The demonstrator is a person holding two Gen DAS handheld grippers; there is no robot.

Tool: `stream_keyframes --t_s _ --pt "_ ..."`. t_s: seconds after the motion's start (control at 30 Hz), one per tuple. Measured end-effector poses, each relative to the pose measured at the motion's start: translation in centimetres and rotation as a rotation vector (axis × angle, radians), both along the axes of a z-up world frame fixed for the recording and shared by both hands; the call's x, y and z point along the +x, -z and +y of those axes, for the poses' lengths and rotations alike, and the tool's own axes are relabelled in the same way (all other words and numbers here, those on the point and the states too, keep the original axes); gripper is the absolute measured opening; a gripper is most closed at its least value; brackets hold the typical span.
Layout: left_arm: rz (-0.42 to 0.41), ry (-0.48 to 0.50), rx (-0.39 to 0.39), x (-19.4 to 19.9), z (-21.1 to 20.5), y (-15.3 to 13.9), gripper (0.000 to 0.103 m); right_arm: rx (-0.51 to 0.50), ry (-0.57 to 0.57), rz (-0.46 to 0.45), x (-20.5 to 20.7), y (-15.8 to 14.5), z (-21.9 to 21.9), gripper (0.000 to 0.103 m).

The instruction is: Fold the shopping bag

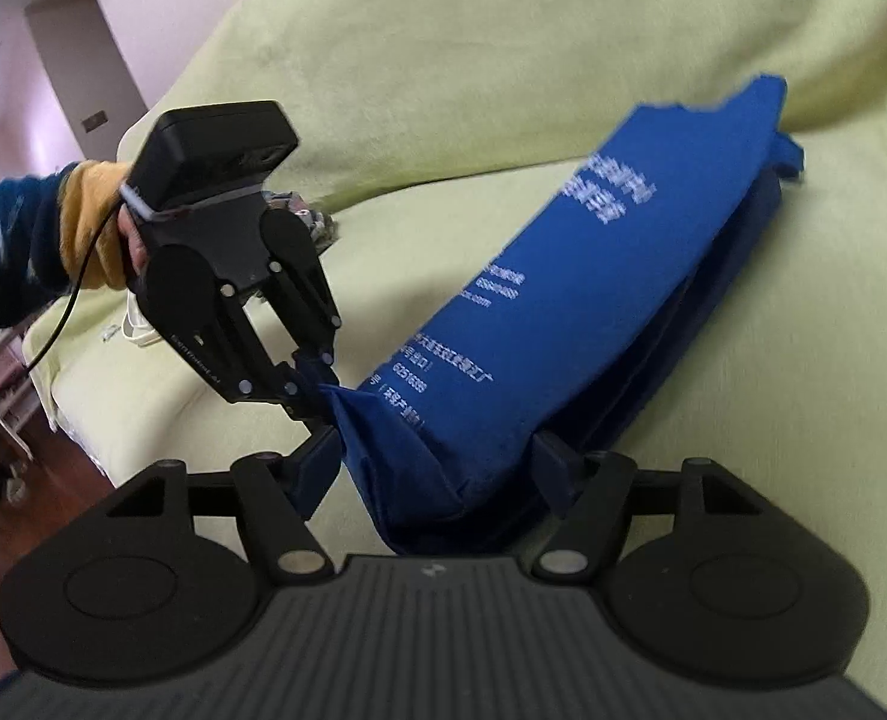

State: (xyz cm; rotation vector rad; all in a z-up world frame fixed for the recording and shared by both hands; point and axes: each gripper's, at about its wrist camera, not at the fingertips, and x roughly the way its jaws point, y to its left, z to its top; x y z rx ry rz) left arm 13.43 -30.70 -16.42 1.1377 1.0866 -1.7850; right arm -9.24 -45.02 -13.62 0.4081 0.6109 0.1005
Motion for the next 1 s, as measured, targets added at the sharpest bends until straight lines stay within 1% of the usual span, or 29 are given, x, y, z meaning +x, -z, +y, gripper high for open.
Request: stream_keyframes --t_s 0.13,0.2,0.27,0.33,0.37,0.4,0.43,0.47,0.5,0.53,0.57,0.63,0.67,0.7,0.73,0.8,0.83,0.87,0.9,0.93,0.97,1.0 --pt "0.008 -0.015 -0.006 0.2 0.2 0.0 0.013 -0.064 0.072 0.026 -1.6 -0.5 0.0 0.065" --pt "0.008 -0.016 -0.005 0.1 0.2 0.0 0.013 -0.089 0.072 -0.012 -2.8 -1.5 0.4 0.065" --pt "0.004 -0.012 -0.001 0.0 0.1 0.0 0.013 -0.121 0.022 -0.028 -2.4 -2.2 1.6 0.064" --pt "-0.005 -0.006 0.002 -0.2 0.0 0.1 0.013 -0.189 -0.028 -0.017 -1.1 -1.8 3.2 0.064" --pt "-0.012 -0.003 0.002 -0.3 0.0 0.0 0.013 -0.202 -0.036 -0.005 -0.5 -1.3 3.5 0.063" --pt "-0.017 -0.002 0.001 -0.4 0.0 0.0 0.013 -0.19 -0.04 0.014 0.3 -0.7 3.6 0.059" --pt "-0.02 -0.002 0.0 -0.5 0.1 -0.1 0.013 -0.172 -0.041 0.031 0.9 -0.1 3.5 0.049" --pt "-0.021 -0.003 -0.002 -0.5 0.1 -0.1 0.013 -0.147 -0.039 0.043 1.3 0.5 3.3 0.044" --pt "-0.018 -0.006 -0.003 -0.4 0.1 -0.1 0.013 -0.139 -0.036 0.057 1.5 1.1 3.2 0.03" --pt "-0.014 -0.01 -0.005 -0.4 0.1 0.0 0.013 -0.131 -0.028 0.068 1.6 1.6 2.9 0.023" --pt "-0.01 -0.015 -0.009 -0.3 0.2 0.0 0.013 -0.095 -0.014 0.069 1.5 2.2 2.4 0.022" --pt "-0.017 -0.04 -0.04 -0.3 0.7 -0.3 0.013 0.043 0.033 0.068 1.3 3.2 0.6 0.007" --pt "-0.024 -0.055 -0.061 -0.3 1.0 -0.5 0.014 0.109 0.056 0.078 1.3 3.7 -0.4 0.005" --pt "-0.031 -0.07 -0.081 -0.3 1.3 -0.7 0.017 0.159 0.072 0.087 1.3 4.0 -1.1 0.001" --pt "-0.056 -0.084 -0.115 -0.5 1.9 -1.2 0.022 0.17 0.07 0.095 1.4 4.2 -1.5 0.0" --pt "-0.163 -0.109 -0.222 -1.3 3.7 -2.7 0.033 0.163 0.064 0.117 1.9 4.2 -1.6 0.0" --pt "-0.213 -0.125 -0.275 -1.6 4.8 -3.5 0.033 0.161 0.061 0.125 2.0 4.1 -1.7 0.0" --pt "-0.26 -0.14 -0.323 -1.9 5.8 -4.4 0.03 0.166 0.061 0.131 2.0 4.1 -1.8 0.0" --pt "-0.312 -0.147 -0.364 -2.3 6.7 -5.2 0.021 0.177 0.064 0.136 2.0 4.2 -2.0 0.0" --pt "-0.366 -0.138 -0.402 -2.8 7.4 -5.9 0.021 0.189 0.067 0.14 2.1 4.4 -2.0 0.0" --pt "-0.419 -0.096 -0.434 -3.6 7.9 -6.4 0.019 0.2 0.071 0.144 2.2 4.5 -2.0 0.0" --pt "-0.462 -0.038 -0.463 -4.6 8.2 -6.7 0.014 0.21 0.074 0.148 2.2 4.6 -2.1 0.0"
